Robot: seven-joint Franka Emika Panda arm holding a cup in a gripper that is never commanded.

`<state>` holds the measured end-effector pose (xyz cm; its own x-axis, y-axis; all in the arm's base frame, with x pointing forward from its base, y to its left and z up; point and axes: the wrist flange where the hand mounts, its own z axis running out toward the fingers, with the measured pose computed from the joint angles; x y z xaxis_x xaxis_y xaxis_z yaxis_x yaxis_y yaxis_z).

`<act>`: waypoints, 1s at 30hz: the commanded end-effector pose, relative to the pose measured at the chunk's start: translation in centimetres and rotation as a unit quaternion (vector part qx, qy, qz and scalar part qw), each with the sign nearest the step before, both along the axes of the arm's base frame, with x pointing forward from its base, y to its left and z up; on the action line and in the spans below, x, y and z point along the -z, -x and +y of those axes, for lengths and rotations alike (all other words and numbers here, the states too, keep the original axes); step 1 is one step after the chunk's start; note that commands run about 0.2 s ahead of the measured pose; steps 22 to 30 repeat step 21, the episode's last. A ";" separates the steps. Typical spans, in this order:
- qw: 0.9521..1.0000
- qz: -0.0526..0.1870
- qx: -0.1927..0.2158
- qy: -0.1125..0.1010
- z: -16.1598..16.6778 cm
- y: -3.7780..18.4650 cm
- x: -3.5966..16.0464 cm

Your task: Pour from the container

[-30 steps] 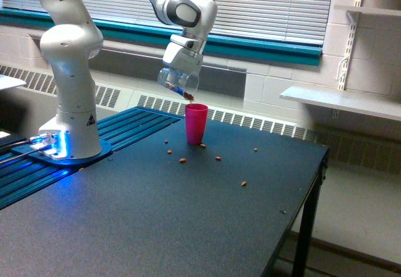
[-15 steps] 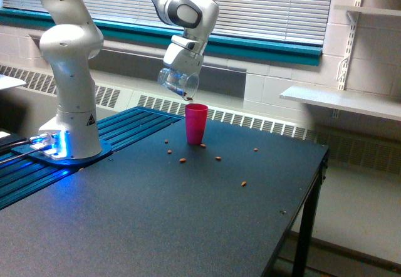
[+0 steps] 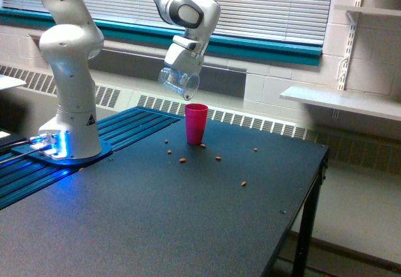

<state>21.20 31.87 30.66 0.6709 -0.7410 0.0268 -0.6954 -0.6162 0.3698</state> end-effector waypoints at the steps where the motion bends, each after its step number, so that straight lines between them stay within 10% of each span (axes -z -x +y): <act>1: 1.000 0.011 -0.007 -0.003 0.2 0.0 0.1; 30: 1.000 0.000 -0.004 0.001 0.0 -1.3 0.0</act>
